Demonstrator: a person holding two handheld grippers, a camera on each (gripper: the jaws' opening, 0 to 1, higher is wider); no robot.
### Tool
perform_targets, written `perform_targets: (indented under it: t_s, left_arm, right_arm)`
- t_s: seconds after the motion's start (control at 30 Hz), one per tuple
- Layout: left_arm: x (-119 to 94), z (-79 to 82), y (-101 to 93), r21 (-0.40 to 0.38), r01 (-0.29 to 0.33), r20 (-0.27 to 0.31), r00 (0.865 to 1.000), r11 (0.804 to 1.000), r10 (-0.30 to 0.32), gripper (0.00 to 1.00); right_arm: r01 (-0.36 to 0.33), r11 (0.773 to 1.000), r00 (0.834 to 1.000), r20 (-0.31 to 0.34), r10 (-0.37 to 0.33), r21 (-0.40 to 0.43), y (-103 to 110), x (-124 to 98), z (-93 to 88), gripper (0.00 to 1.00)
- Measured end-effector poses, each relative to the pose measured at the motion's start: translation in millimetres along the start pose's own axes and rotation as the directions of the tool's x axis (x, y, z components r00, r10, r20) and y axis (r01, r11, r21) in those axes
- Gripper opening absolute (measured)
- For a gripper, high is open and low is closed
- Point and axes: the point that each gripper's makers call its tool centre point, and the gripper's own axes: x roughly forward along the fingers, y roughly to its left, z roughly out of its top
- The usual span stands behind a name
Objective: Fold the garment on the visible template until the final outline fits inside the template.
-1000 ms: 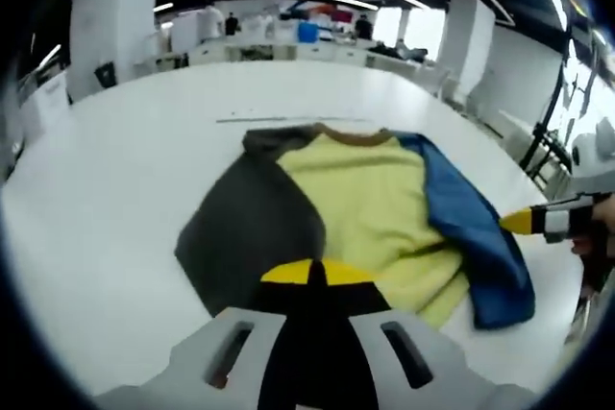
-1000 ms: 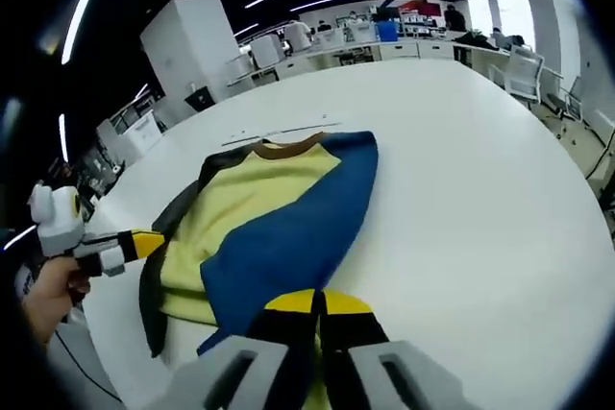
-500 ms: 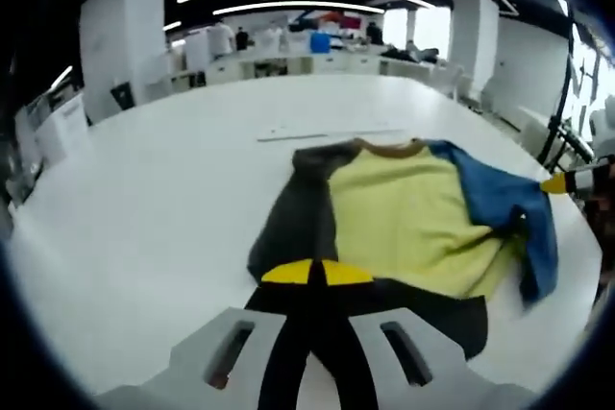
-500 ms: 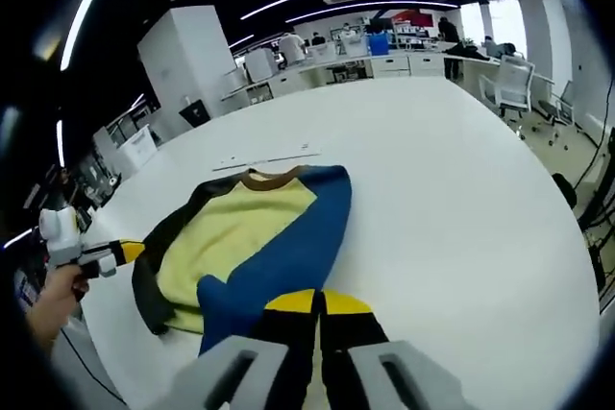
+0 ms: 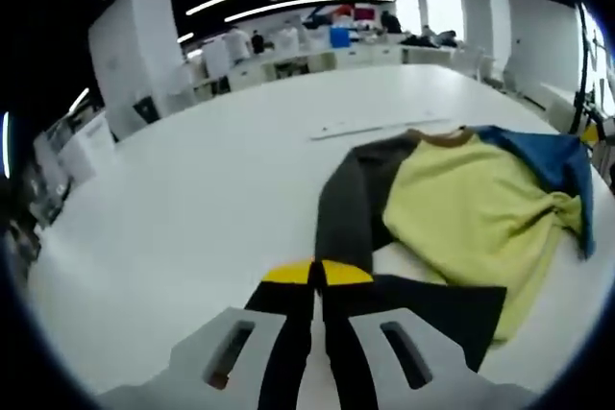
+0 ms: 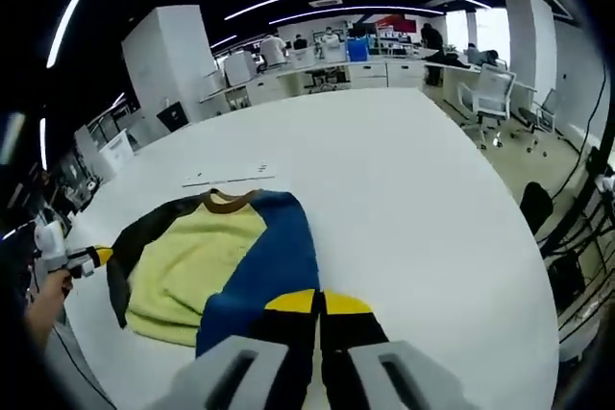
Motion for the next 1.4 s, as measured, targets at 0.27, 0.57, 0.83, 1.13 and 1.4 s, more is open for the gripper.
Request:
perform_targets:
  t_s: [0.27,0.57,0.83,1.13,1.4]
  left_arm:
    - [8.4,-2.7,10.1,0.023,-0.017,-0.020,1.000,1.000,0.017,0.00]
    - [24.9,-6.1,21.9,0.053,-0.009,-0.044,0.999,0.999,0.012,0.00]
    - [35.8,-7.1,32.5,0.070,-0.026,-0.060,0.998,0.997,0.030,0.00]
    - [42.0,-9.4,40.8,0.076,-0.046,-0.080,0.995,0.996,0.052,0.00]
    - [48.3,-9.8,51.3,0.096,-0.071,-0.089,0.993,0.993,0.079,0.00]
  right_arm:
    - [0.063,0.995,0.997,-0.042,-0.067,-0.081,-29.7,11.5,4.1,0.00]
    - [0.126,0.977,0.985,-0.094,-0.144,-0.172,-64.3,33.6,6.4,0.00]
    - [0.187,0.943,0.966,-0.122,-0.227,-0.275,-85.8,50.5,8.1,0.00]
    - [0.209,0.928,0.951,-0.158,-0.267,-0.307,-102.4,77.0,-2.3,0.00]
    - [0.234,0.937,0.951,-0.140,-0.276,-0.259,-110.3,86.1,-0.9,0.00]
